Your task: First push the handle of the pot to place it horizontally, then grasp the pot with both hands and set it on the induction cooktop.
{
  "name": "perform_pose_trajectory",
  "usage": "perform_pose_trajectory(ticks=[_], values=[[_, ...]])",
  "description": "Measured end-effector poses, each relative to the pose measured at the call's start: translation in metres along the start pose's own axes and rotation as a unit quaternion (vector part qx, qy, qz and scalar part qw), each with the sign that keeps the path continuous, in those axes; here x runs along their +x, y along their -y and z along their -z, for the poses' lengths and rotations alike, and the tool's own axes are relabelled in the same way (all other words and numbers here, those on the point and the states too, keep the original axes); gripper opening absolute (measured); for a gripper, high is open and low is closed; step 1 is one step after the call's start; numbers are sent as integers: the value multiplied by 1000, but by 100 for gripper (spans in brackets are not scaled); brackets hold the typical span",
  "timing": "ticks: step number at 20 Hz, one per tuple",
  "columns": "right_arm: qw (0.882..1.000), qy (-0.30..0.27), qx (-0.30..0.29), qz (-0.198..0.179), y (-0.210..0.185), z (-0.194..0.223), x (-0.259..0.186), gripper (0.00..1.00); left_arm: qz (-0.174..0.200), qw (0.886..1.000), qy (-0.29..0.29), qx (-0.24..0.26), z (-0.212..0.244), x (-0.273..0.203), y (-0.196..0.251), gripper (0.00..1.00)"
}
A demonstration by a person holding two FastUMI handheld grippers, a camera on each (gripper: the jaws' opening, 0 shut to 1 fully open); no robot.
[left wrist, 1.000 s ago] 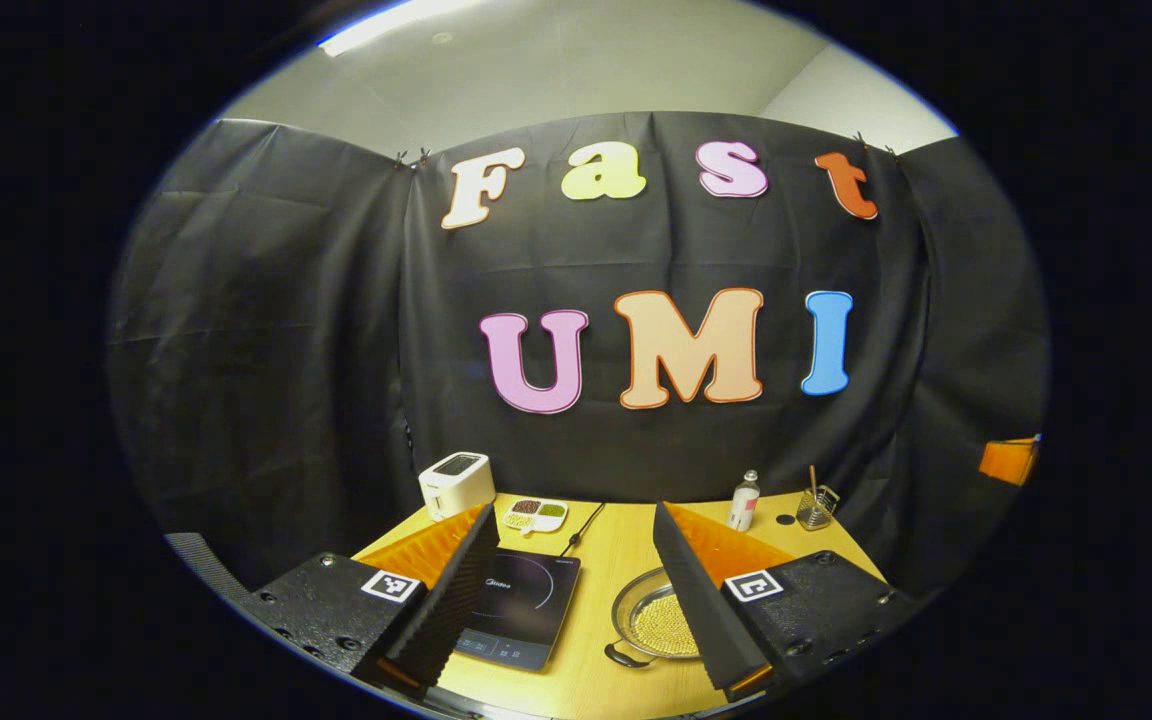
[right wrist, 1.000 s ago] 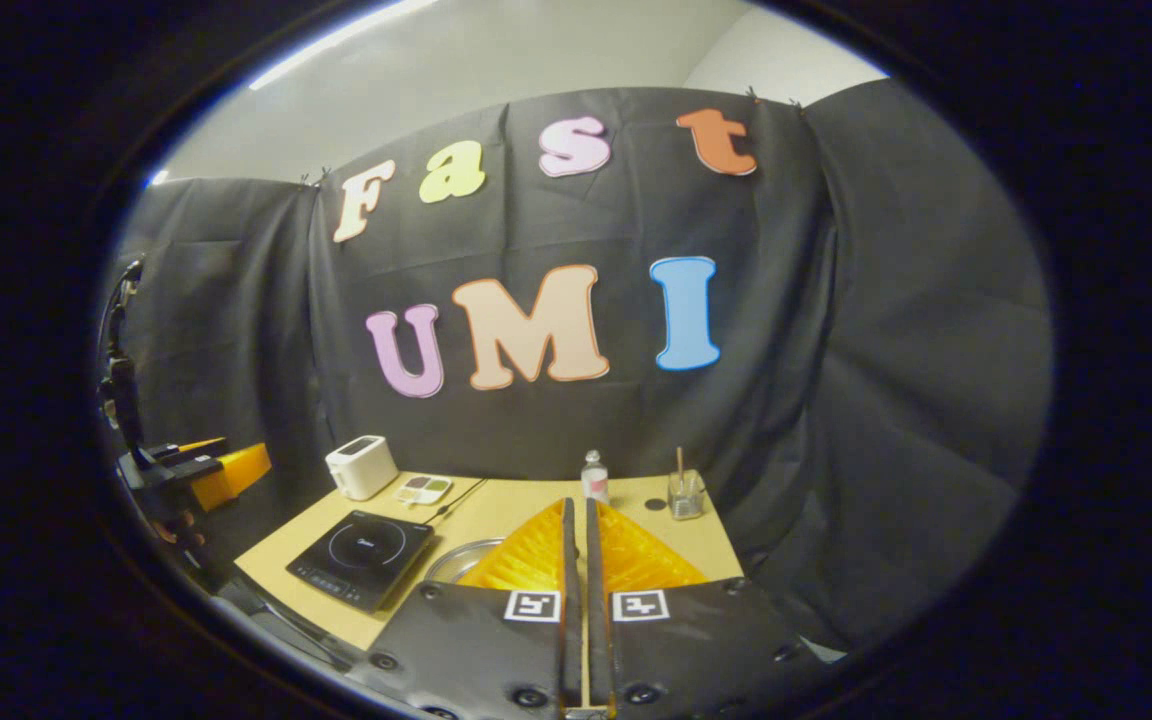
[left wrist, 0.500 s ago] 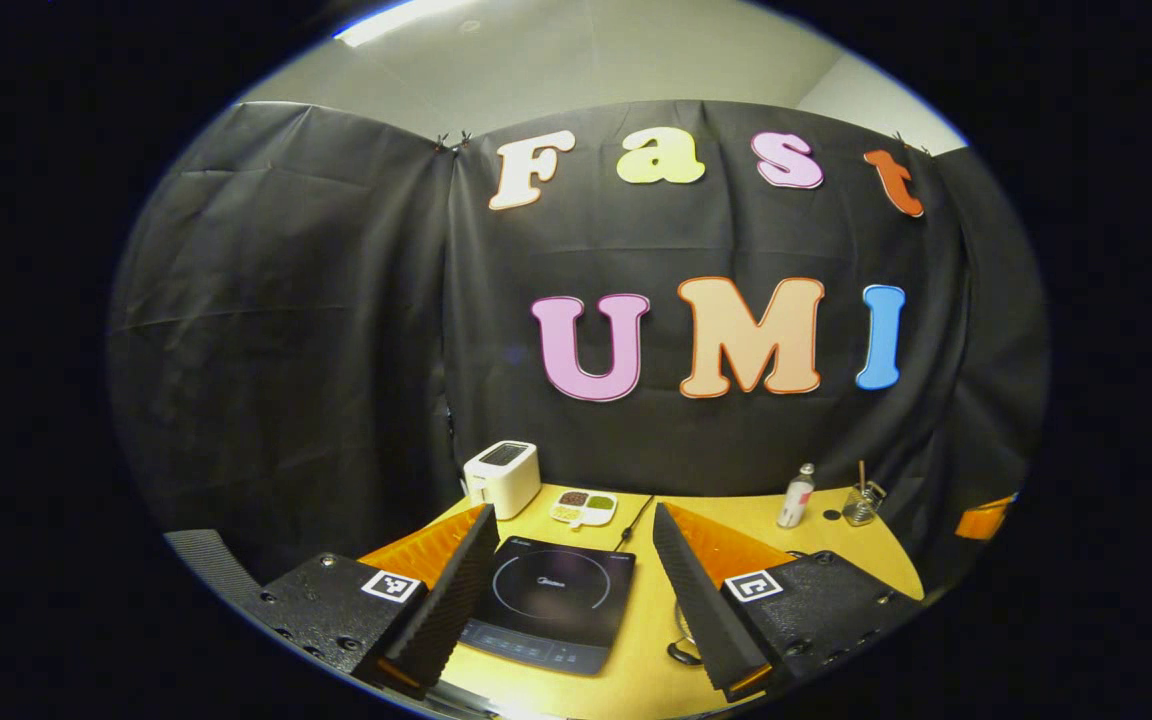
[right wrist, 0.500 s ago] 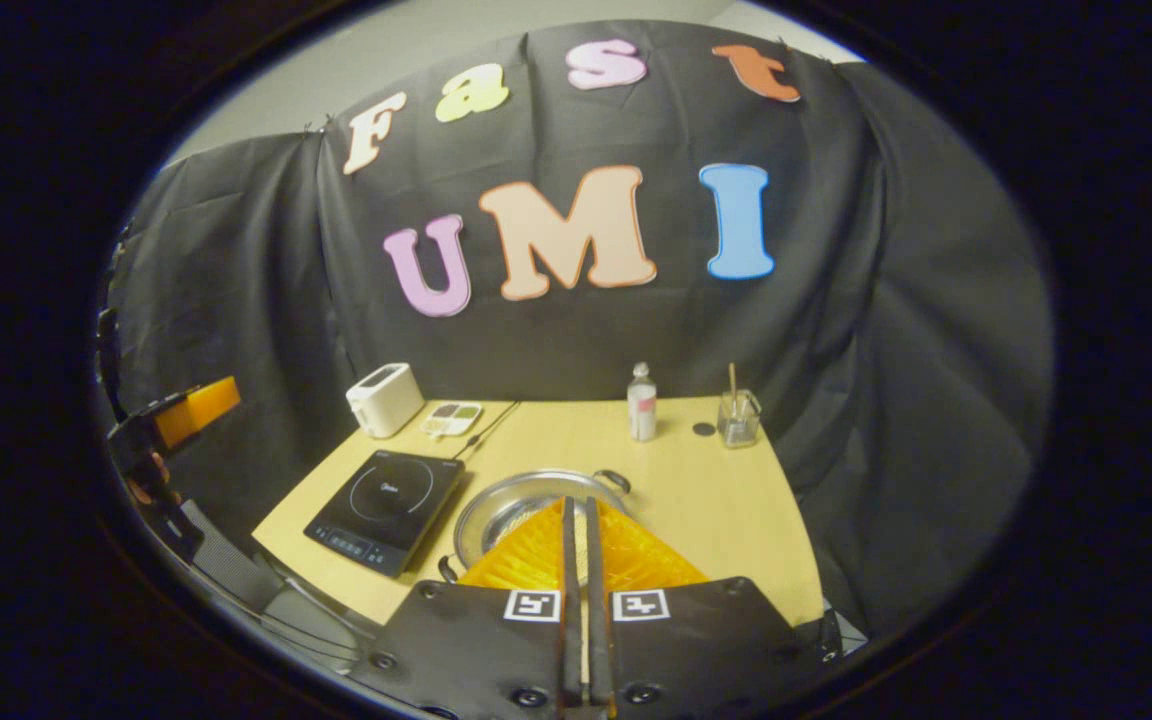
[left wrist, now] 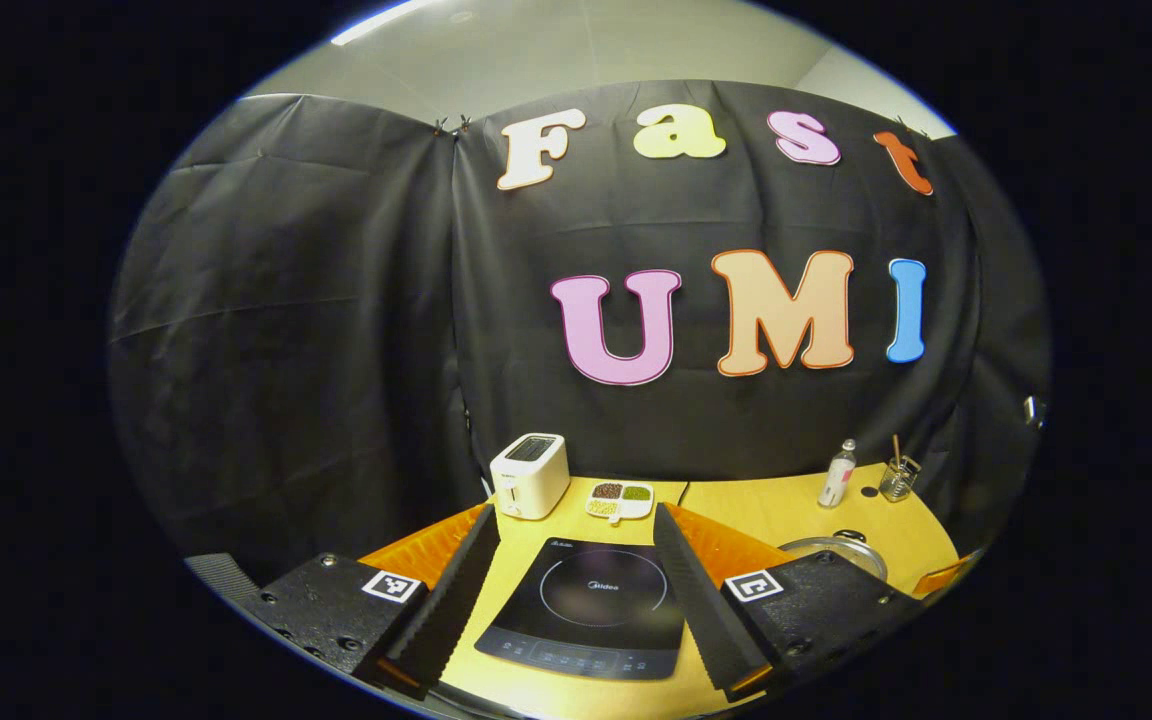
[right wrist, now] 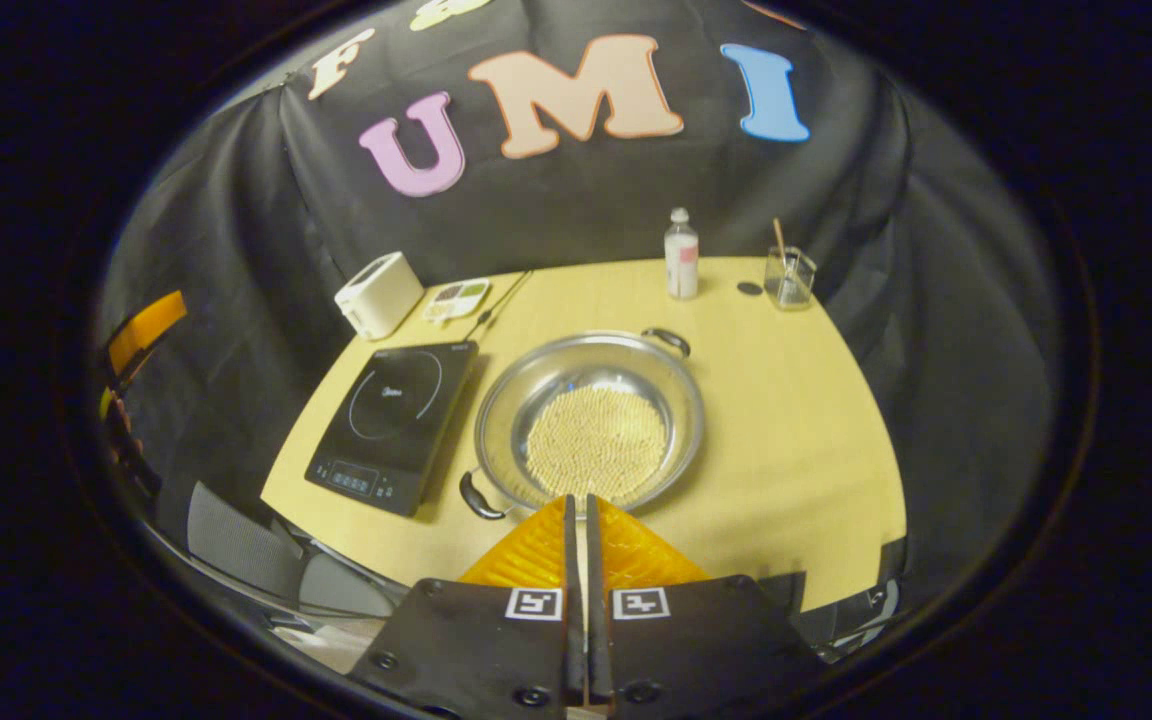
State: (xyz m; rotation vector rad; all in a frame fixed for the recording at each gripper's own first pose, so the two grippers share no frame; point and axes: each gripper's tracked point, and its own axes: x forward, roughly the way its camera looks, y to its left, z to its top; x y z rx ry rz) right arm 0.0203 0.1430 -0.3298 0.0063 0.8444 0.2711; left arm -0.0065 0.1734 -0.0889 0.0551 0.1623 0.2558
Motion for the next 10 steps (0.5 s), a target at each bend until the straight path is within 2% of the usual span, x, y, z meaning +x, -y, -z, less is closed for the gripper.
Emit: perform_pose_trajectory(ticks=[1, 2, 3, 6, 7, 8, 10], values=[[1000, -19, 4, 5, -3, 12, 8, 4, 4, 1000, -1, 1, 2, 5, -3, 92], [999, -34, 6, 9, -8, 21, 14, 0, 8, 1000, -3, 1, 6, 10, -6, 95], [999, -48, 7, 12, -12, 29, 17, 4, 12, 1000, -5, -1, 8, 15, -9, 95], [995, -90, 21, 19, -22, 52, 32, 4, 26, 1000, -11, -3, 17, 31, -15, 92], [994, -101, 30, 22, -25, 57, 38, 0, 29, 999, -14, -3, 19, 35, -17, 92], [993, -113, 40, 25, -29, 63, 44, 5, 33, 999, -16, -3, 22, 40, -19, 95], [989, -133, 56, 26, -37, 72, 61, 8, 41, 999, -19, -5, 26, 48, -24, 92]])
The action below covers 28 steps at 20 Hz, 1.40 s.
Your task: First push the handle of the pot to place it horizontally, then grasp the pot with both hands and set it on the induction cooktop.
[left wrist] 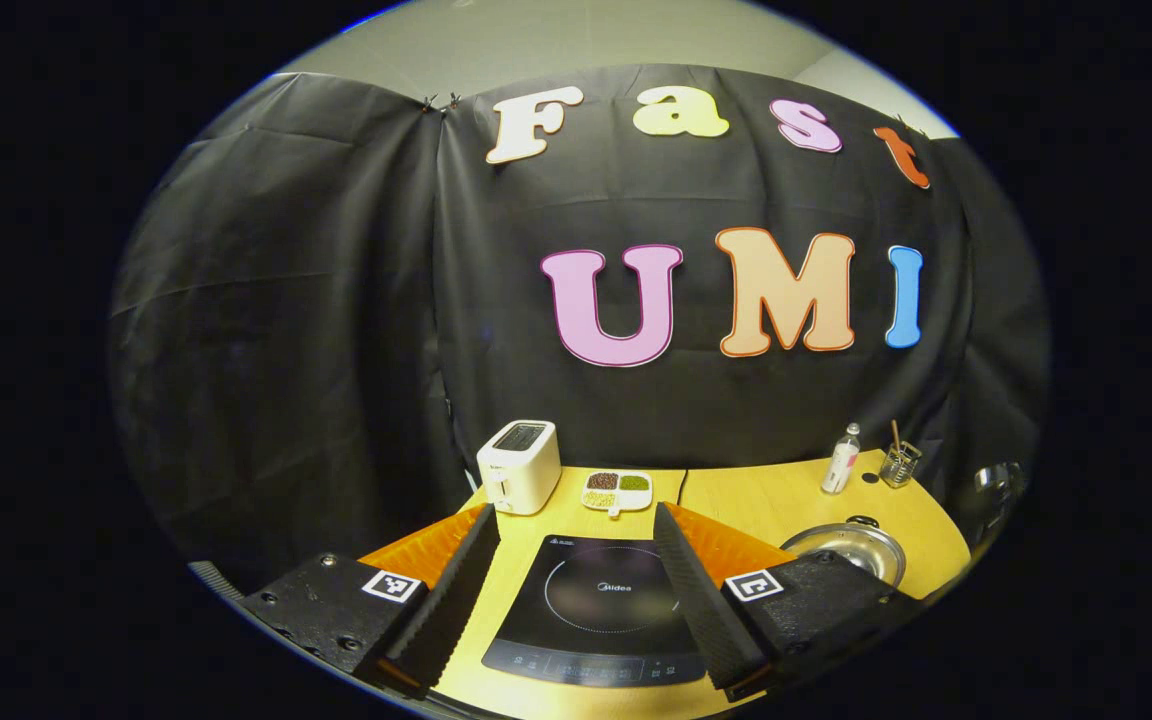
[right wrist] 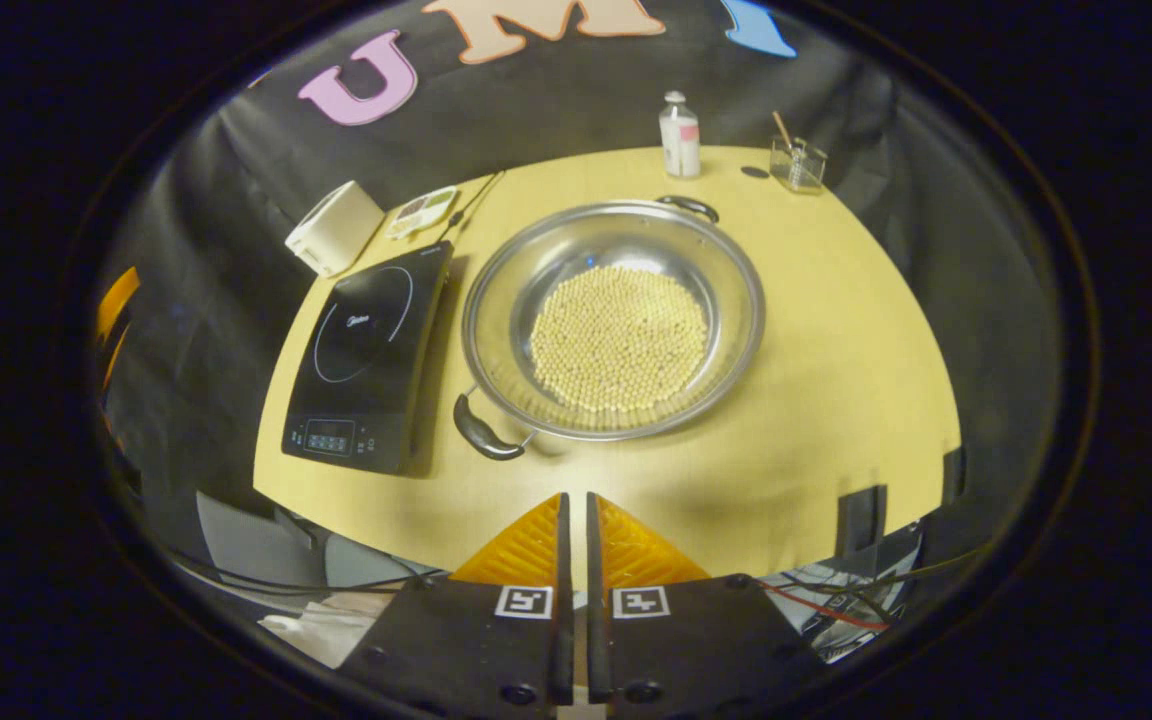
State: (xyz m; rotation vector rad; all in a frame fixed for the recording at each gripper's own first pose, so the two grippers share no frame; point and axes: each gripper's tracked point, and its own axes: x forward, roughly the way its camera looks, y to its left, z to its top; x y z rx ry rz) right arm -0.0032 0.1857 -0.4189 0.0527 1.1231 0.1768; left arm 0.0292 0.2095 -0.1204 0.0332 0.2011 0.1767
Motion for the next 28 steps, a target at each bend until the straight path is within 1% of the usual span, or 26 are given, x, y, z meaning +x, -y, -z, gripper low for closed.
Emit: perform_pose_trajectory(ticks=[1, 2, 3, 4, 6, 7, 8, 10, 11, 13, 14, 15, 16, 17, 18, 21, 22, 23, 24, 25, 26, 27, 28], values=[[1000, -9, 4, 2, -1, 3, 9, 8, 3, 1000, -1, 0, 1, 4, -2, 92], [1000, -16, 7, 6, -2, 4, 18, 3, 5, 1000, -2, 0, 2, 8, -5, 93], [1000, -23, 11, 11, -3, 5, 26, 3, 6, 1000, -3, 1, 2, 12, -6, 93], [999, -29, 15, 14, -4, 4, 33, 8, 9, 1000, -4, 2, 5, 15, -8, 92], [999, -38, 20, 23, -4, 4, 45, 8, 17, 1000, -8, 1, 7, 22, -9, 93], [999, -40, 20, 29, -4, 3, 51, 4, 22, 1000, -10, 2, 9, 24, -9, 93], [998, -42, 22, 33, -5, 1, 58, 8, 27, 1000, -13, 3, 11, 27, -8, 93], [998, -40, 26, 39, -8, -2, 68, 9, 36, 999, -18, 4, 14, 32, -7, 92], [998, -39, 26, 44, -9, -4, 73, 9, 41, 999, -19, 3, 15, 34, -6, 95], [998, -40, 27, 51, -12, -3, 82, 9, 47, 999, -21, 3, 16, 35, -6, 95], [997, -42, 29, 50, -16, -3, 86, 5, 48, 999, -22, 3, 16, 36, -7, 92], [997, -44, 27, 54, -16, -2, 87, 9, 48, 999, -24, 4, 17, 40, -7, 92], [997, -44, 25, 57, -17, -3, 90, 2, 49, 998, -25, 5, 19, 43, -8, 95], [997, -45, 26, 57, -19, -3, 91, 2, 52, 998, -25, 5, 19, 44, -8, 95], [997, -46, 29, 56, -21, -3, 92, 7, 55, 998, -25, 3, 21, 43, -7, 93], [997, -46, 46, 49, -32, -9, 99, 6, 59, 998, -31, -4, 24, 45, -8, 92], [997, -46, 52, 45, -37, -12, 103, 4, 60, 998, -33, -7, 26, 45, -8, 95], [997, -45, 58, 37, -43, -14, 108, 0, 60, 998, -35, -10, 27, 46, -8, 95], [997, -43, 64, 29, -51, -16, 111, 3, 60, 997, -38, -11, 30, 46, -8, 95], [996, -42, 69, 23, -58, -16, 112, 3, 59, 997, -40, -11, 31, 47, -10, 95], [996, -40, 78, 18, -65, -18, 114, 2, 57, 997, -43, -11, 33, 48, -12, 92], [995, -39, 88, 14, -71, -21, 117, 0, 54, 997, -45, -10, 35, 48, -13, 93], [994, -39, 101, 11, -75, -25, 120, 3, 51, 998, -47, -9, 35, 48, -16, 95]])
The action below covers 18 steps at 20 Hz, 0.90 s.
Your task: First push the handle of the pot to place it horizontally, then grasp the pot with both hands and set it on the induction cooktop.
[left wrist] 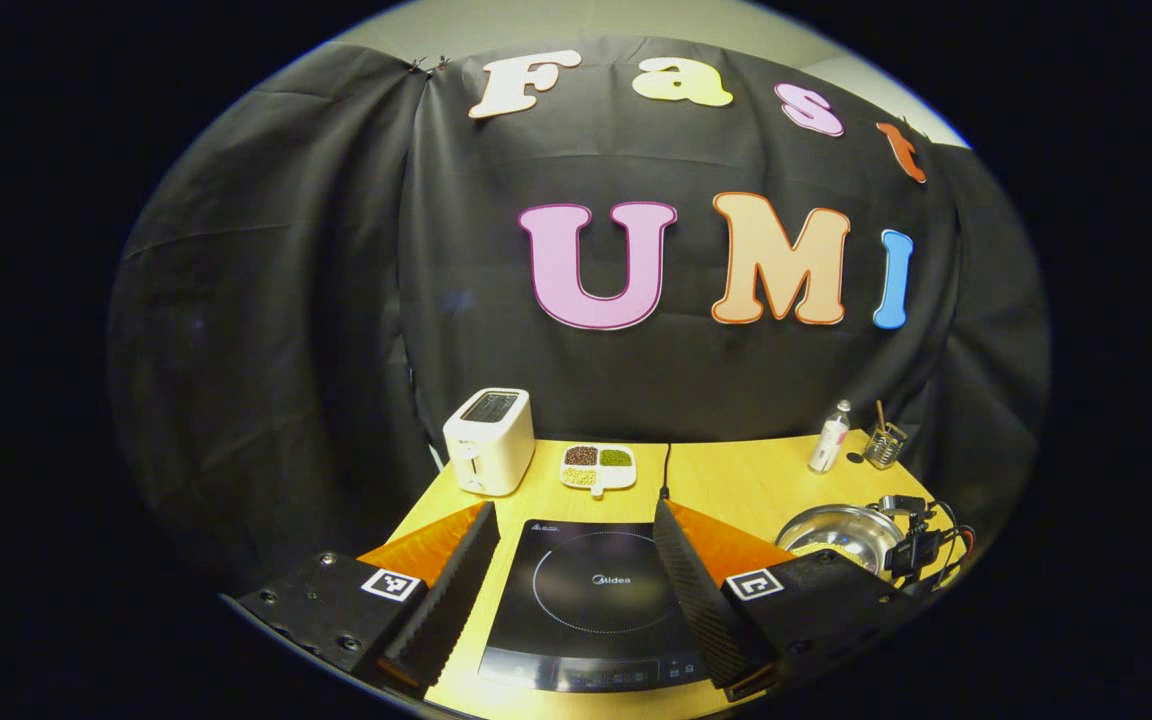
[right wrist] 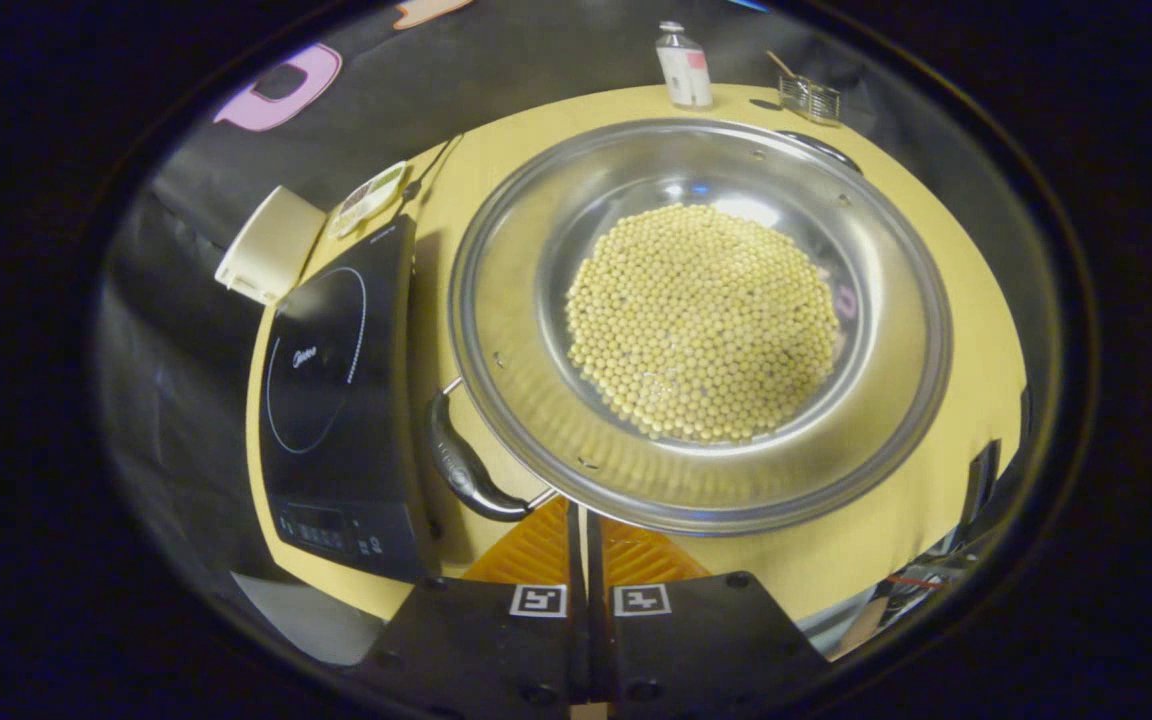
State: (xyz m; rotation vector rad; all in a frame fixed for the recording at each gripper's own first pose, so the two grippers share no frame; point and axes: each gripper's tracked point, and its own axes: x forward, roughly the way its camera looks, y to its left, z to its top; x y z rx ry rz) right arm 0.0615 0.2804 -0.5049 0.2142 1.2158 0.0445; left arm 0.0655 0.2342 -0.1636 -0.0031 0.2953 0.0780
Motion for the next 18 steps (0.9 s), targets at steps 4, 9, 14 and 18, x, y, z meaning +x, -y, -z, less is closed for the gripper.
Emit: perform_pose_trajectory(ticks=[4, 9, 14, 18], values=[[999, 2, 45, -6, -18, -9, 10, 0, -8, 1000, -4, 2, 2, 0, -7, 95], [997, 23, 71, -11, -41, -21, 15, 3, -10, 1000, -10, -2, 5, 1, -9, 95], [994, 43, 98, -7, -58, -34, 20, 3, -11, 1000, -20, -6, 10, 3, -11, 95], [993, 50, 105, 3, -66, -41, 24, 3, -7, 1000, -28, -8, 16, 4, -14, 95]])
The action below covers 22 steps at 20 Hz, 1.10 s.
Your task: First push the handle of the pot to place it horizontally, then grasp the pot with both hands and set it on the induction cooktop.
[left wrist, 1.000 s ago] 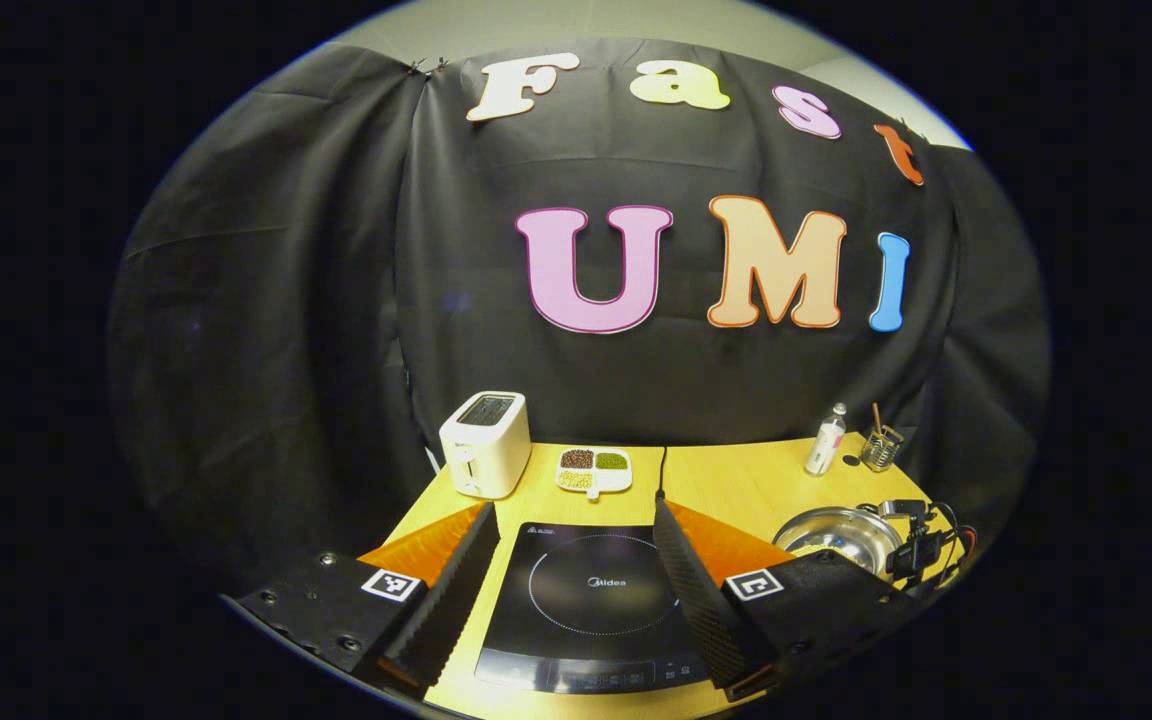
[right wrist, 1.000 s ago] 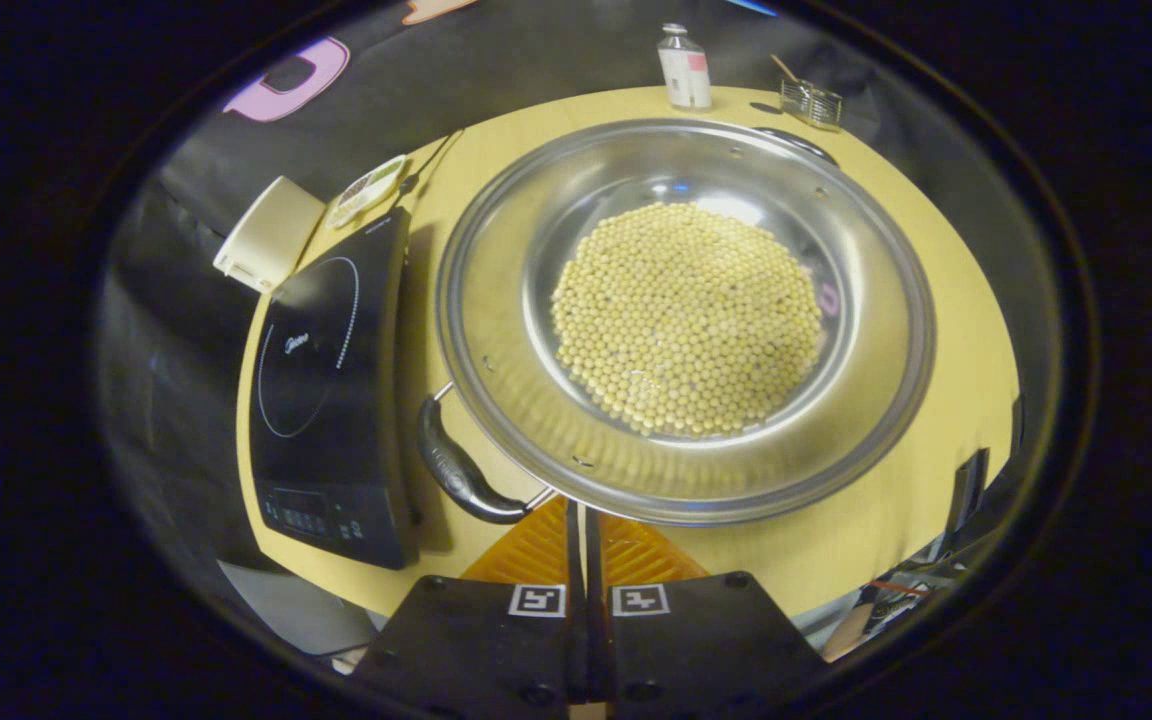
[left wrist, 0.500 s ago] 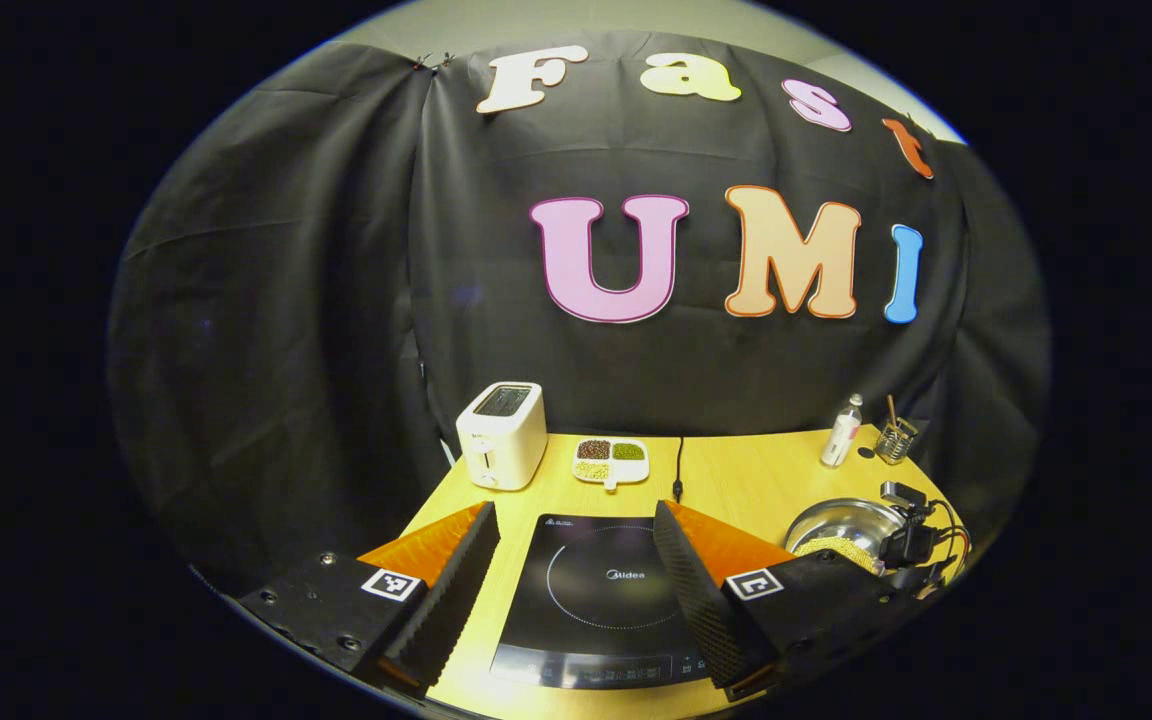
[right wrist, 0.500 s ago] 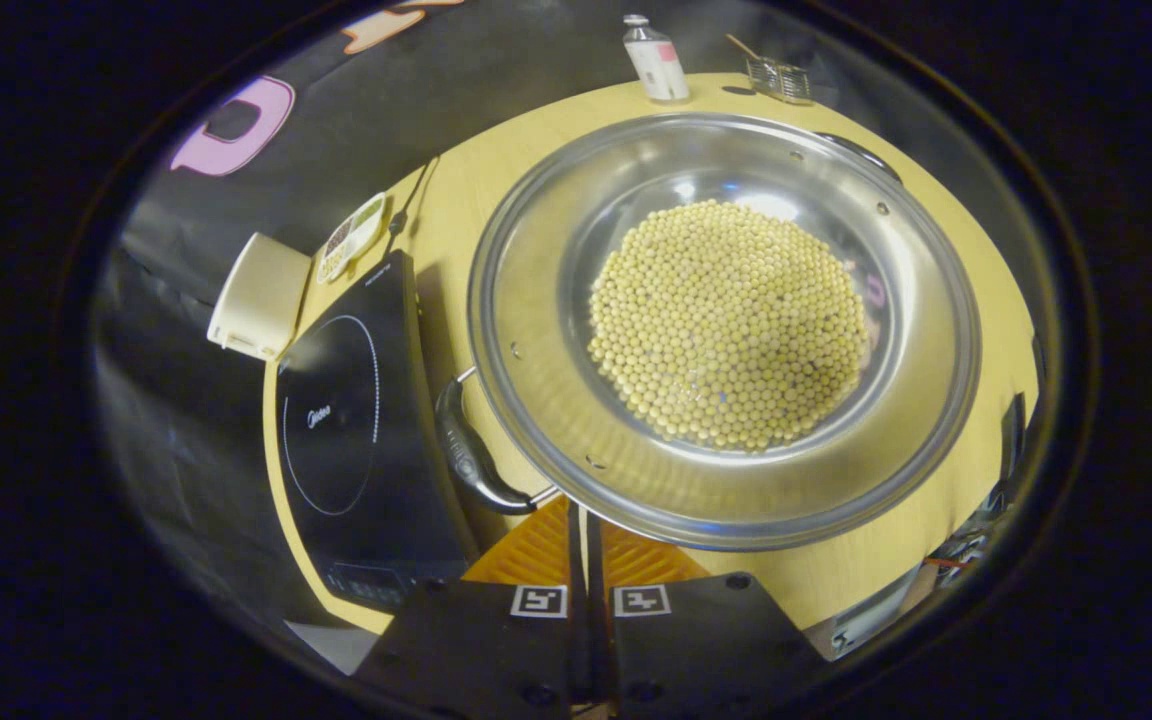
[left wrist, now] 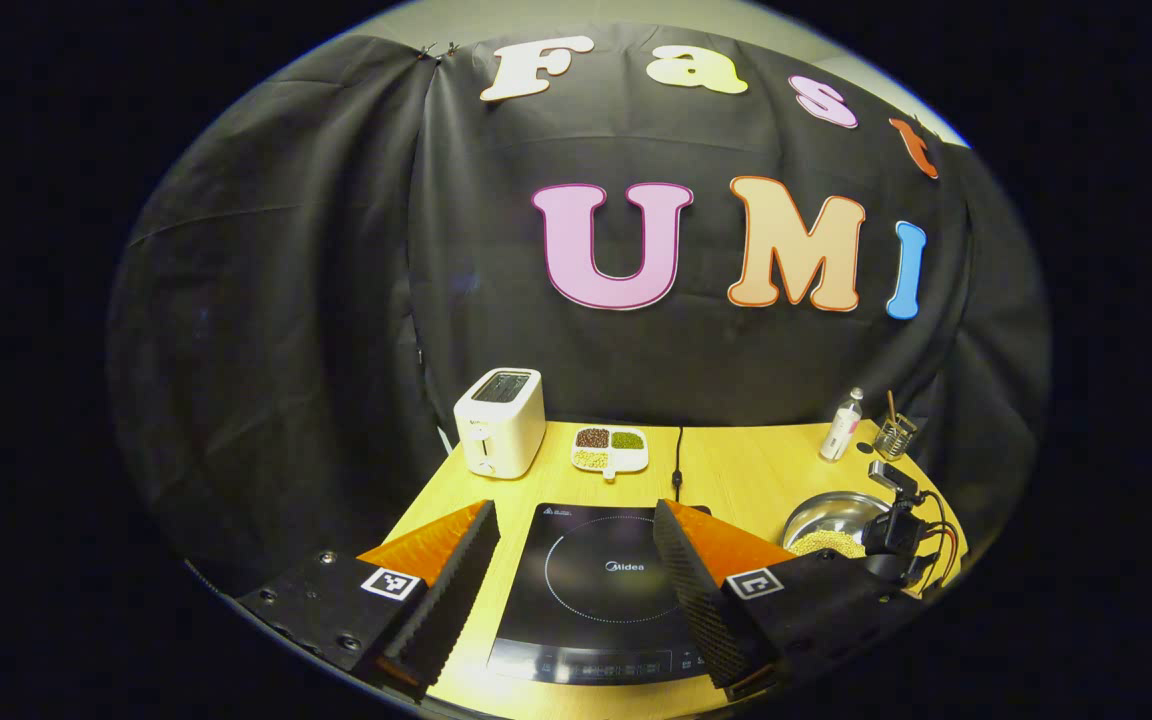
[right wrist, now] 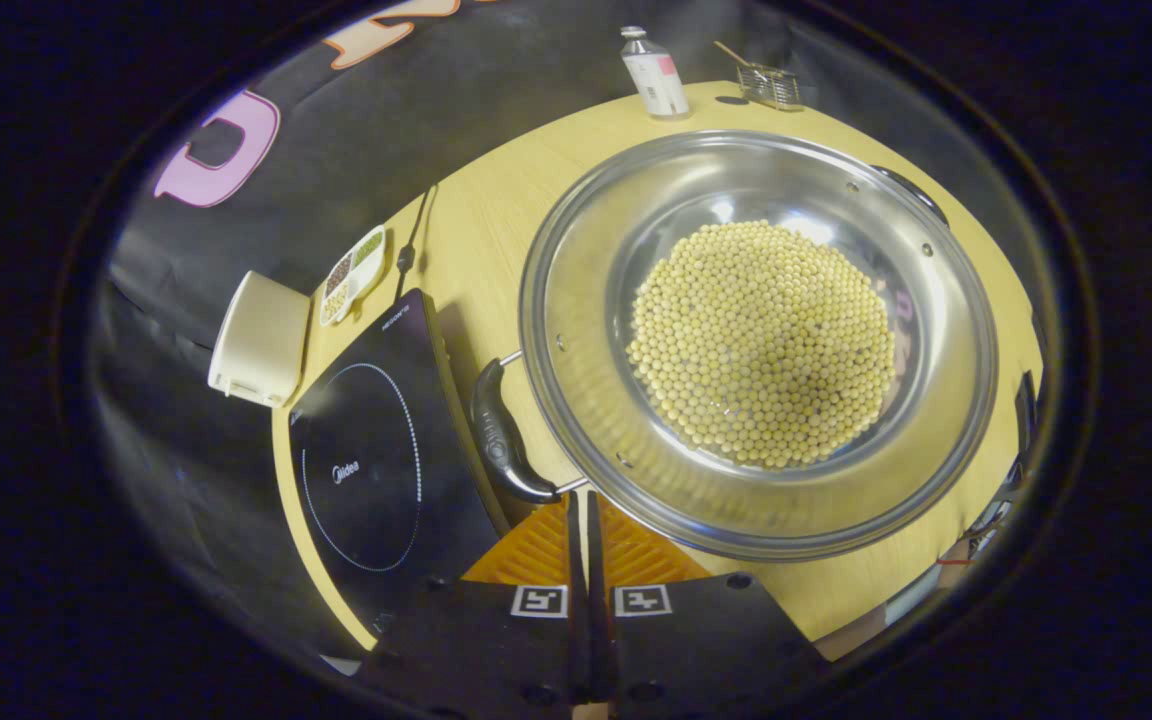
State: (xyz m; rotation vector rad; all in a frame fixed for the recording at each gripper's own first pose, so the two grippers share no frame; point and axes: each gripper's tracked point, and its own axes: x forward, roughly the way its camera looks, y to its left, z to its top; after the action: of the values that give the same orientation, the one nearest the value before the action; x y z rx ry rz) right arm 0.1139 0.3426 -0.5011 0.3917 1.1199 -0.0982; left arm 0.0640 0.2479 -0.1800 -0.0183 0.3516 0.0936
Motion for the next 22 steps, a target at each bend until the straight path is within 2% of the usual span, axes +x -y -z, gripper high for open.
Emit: perform_pose_trajectory(ticks=[2, 3, 5, 8, 9, 10, 12, 15, 16, 17, 18, 19, 20, 22], values=[[1000, 1, 1, 2, -3, -2, 2, 3, 4, 1000, -2, -2, 2, 0, 0, 95], [1000, 0, 1, 2, -3, -2, 3, 0, 5, 1000, -4, -3, 4, 1, 1, 95], [1000, -9, -3, 1, -1, 1, -1, 3, 10, 1000, -6, -7, 6, 1, 1, 95], [999, -24, -19, -11, 1, 13, -20, 3, 20, 1000, -20, -10, 17, 3, 5, 96], [999, -31, -25, -26, -1, 18, -30, 3, 24, 999, -23, -8, 21, 4, 7, 96], [998, -35, -30, -34, 1, 21, -37, 10, 26, 999, -26, -4, 24, 5, 8, 96], [998, -35, -36, -45, 9, 25, -51, 50, 31, 999, -40, 7, 36, 7, 10, 96], [997, -31, -34, -58, 27, 25, -76, 72, 52, 996, -66, -1, 52, 7, 21, 96], [997, -26, -33, -62, 34, 24, -82, 89, 63, 995, -72, -8, 56, 8, 27, 96], [998, -22, -31, -59, 41, 21, -88, 94, 71, 994, -81, -13, 61, 8, 33, 96], [998, -19, -30, -58, 51, 19, -95, 94, 77, 993, -89, -17, 67, 10, 37, 96], [998, -14, -28, -54, 60, 16, -102, 100, 81, 992, -97, -22, 71, 11, 41, 97], [998, -8, -27, -49, 71, 10, -108, 94, 89, 990, -105, -28, 75, 10, 47, 96], [999, 3, -22, -40, 90, -1, -121, 94, 112, 986, -120, -40, 81, 9, 64, 96]])
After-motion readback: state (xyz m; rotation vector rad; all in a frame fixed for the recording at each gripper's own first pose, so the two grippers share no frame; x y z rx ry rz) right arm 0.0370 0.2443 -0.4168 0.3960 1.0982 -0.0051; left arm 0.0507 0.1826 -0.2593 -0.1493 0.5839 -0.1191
